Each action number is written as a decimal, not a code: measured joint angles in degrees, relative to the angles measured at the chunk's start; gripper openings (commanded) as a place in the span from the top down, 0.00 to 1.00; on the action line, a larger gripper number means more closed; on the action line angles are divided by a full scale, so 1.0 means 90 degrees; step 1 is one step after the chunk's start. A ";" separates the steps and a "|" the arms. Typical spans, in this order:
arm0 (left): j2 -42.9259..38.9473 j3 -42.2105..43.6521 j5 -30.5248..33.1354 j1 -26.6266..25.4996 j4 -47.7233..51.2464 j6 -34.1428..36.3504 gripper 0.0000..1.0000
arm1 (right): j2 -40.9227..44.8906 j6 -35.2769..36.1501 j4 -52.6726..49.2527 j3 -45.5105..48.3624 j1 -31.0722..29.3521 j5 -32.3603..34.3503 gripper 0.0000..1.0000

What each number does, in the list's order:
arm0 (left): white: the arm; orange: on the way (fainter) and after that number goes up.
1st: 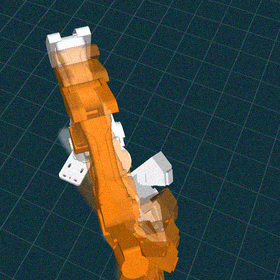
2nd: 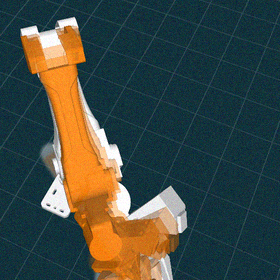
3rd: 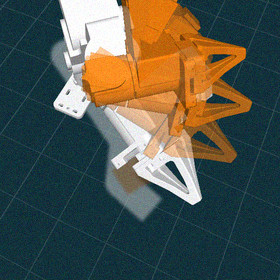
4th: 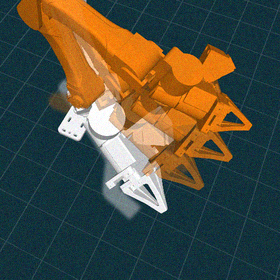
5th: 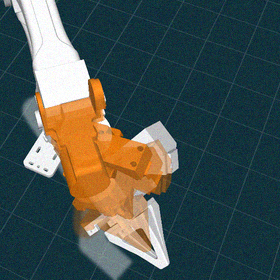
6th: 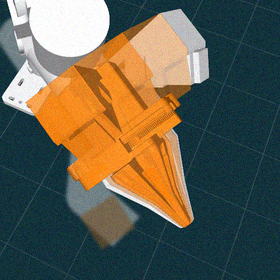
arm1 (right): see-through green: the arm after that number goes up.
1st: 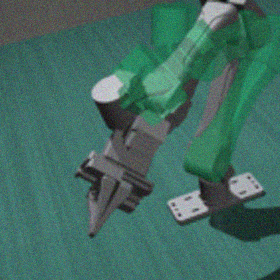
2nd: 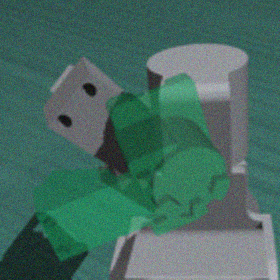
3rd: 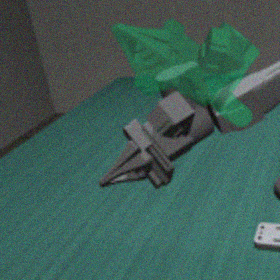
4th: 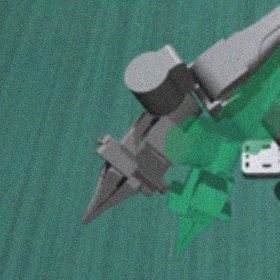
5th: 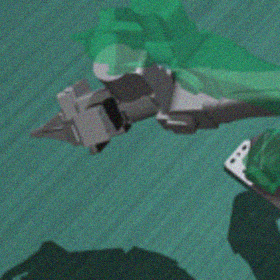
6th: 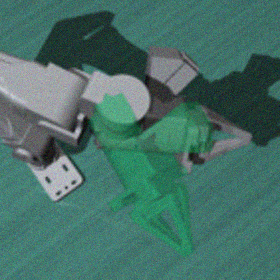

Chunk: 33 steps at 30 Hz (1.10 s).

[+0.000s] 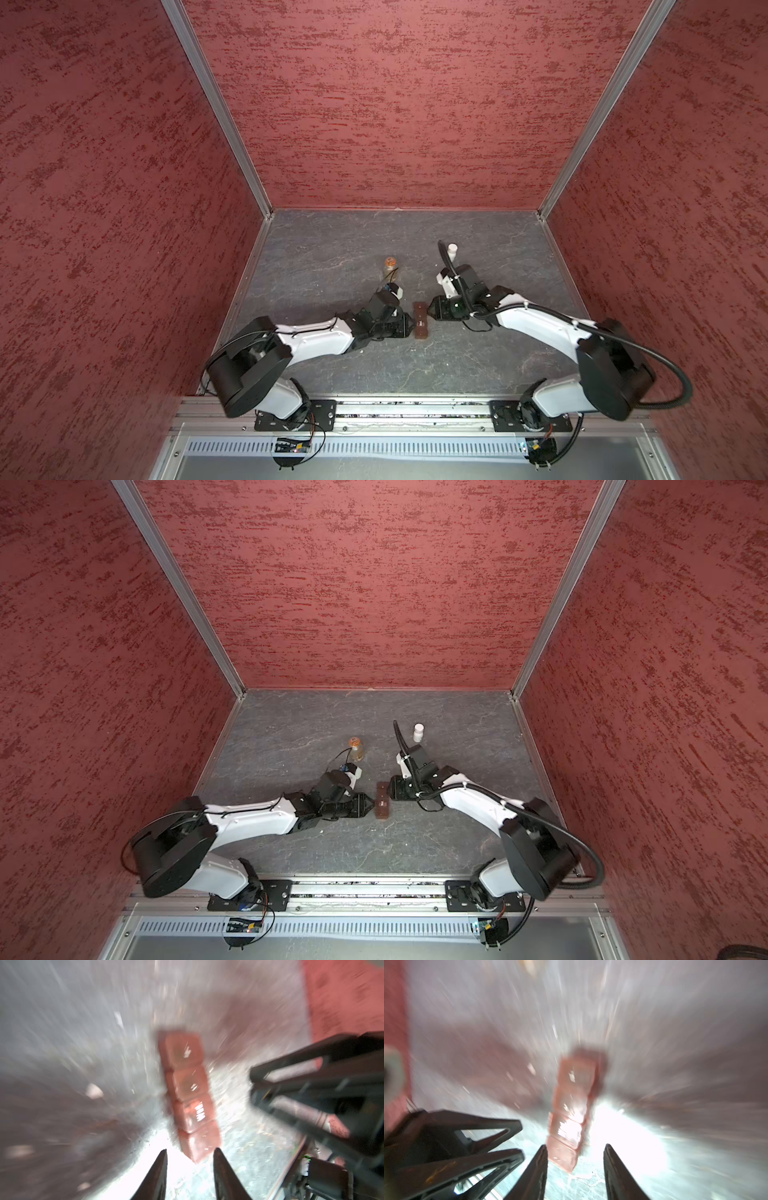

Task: Sort the pills into containers

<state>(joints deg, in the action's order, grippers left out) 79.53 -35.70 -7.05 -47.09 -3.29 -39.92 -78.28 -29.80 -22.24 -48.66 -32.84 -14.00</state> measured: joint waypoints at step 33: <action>-0.3791 0.2618 0.3640 0.4075 -0.2645 0.3424 0.24 | 0.1741 0.2684 0.7113 0.4311 0.2994 0.4175 0.22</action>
<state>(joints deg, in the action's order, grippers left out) 45.41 -12.14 25.71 -10.41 -27.09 -9.10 -62.61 -5.65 41.78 -9.87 -5.89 23.57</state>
